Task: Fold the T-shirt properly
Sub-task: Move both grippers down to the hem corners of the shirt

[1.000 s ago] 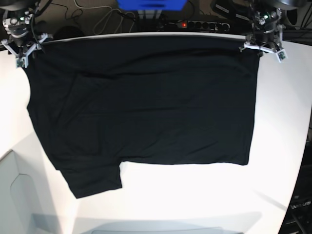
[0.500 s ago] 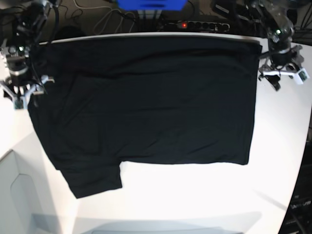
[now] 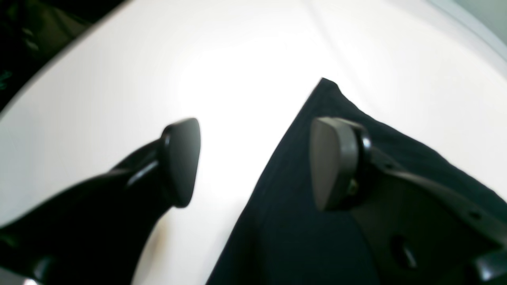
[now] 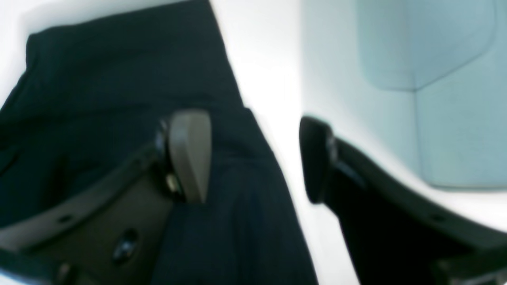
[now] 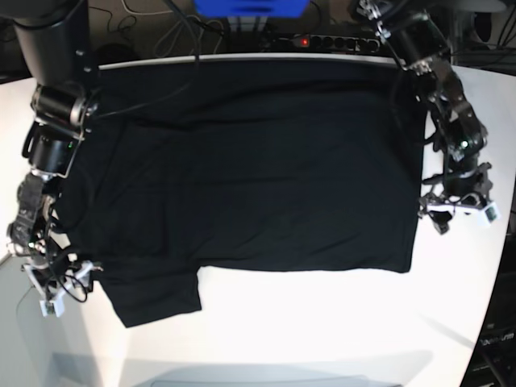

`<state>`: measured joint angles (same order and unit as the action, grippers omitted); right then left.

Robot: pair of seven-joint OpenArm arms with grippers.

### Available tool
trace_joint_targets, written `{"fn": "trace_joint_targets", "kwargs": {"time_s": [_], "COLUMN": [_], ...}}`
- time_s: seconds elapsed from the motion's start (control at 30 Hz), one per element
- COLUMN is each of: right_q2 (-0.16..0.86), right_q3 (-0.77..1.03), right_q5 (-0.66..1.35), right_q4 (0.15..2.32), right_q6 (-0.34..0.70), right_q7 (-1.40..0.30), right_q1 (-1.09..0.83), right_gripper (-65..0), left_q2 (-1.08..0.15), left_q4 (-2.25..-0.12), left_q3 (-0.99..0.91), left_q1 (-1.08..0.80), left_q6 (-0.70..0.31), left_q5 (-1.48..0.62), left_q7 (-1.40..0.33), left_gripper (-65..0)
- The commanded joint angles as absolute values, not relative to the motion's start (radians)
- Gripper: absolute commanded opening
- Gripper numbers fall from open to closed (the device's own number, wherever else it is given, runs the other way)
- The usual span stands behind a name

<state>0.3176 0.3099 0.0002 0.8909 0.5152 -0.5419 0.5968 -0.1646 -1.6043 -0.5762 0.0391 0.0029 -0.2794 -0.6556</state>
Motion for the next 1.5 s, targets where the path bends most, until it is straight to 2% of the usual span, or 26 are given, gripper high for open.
{"fn": "trace_joint_targets", "kwargs": {"time_s": [0.0, 0.17, 0.27, 0.73, 0.87, 0.97, 1.0, 1.1, 1.2, 1.27, 1.47], "right_q2": [0.341, 0.384, 0.387, 0.358, 0.348, 0.344, 0.344, 0.344, 0.344, 0.344, 0.349], "right_q3": [0.297, 0.240, 0.220, 0.113, 0.099, 0.099, 0.099, 0.099, 0.099, 0.099, 0.101], "right_q5": [-0.001, -0.001, -0.001, -0.001, -0.001, -0.001, -0.001, -0.001, -0.001, -0.001, -0.001], "right_q4": [0.840, 0.570, 0.484, 0.447, 0.447, 0.447, 0.447, 0.447, 0.447, 0.447, 0.456], "right_q6": [0.513, 0.390, 0.375, 0.371, 0.371, 0.371, 0.371, 0.371, 0.371, 0.371, 0.372], "right_q7": [-0.489, -0.236, -0.148, -0.122, -0.120, -0.124, -0.124, -0.124, -0.124, -0.124, -0.117], "right_q1": [0.634, 0.680, 0.684, 0.645, 0.628, 0.627, 0.625, 0.625, 0.625, 0.625, 0.613], "right_gripper": [-28.8, -28.8, -28.8, -30.0, -39.6, -50.4, -54.3, -65.0, -65.0, -65.0, -65.0], "left_q2": [-0.193, -0.234, -0.262, -0.286, -0.285, -0.283, -0.285, -0.285, -0.280, -0.278, -0.268], "left_q4": [-1.577, -1.333, -1.214, -0.754, -0.662, -0.616, -0.604, -0.564, -0.542, -0.530, -0.559], "left_q3": [-0.559, -0.486, -0.412, -0.189, -0.157, -0.154, -0.154, -0.154, -0.154, -0.154, -0.154], "left_q1": [0.091, 0.229, 0.283, 0.478, 0.501, 0.506, 0.506, 0.506, 0.507, 0.507, 0.496], "left_q6": [0.002, 0.002, 0.002, 0.002, 0.002, 0.002, 0.002, 0.001, 0.001, 0.001, 0.001], "left_q5": [-0.285, -0.285, -0.283, -0.285, -0.288, -0.285, -0.285, -0.285, -0.285, -0.285, -0.291], "left_q7": [-0.630, -0.564, -0.486, -0.265, -0.213, -0.200, -0.200, -0.202, -0.202, -0.202, -0.209], "left_gripper": [-23.3, -23.3, -23.3, -23.3, -23.7, -24.5, -26.8, -40.5, -56.5, -64.5, -65.0]}}
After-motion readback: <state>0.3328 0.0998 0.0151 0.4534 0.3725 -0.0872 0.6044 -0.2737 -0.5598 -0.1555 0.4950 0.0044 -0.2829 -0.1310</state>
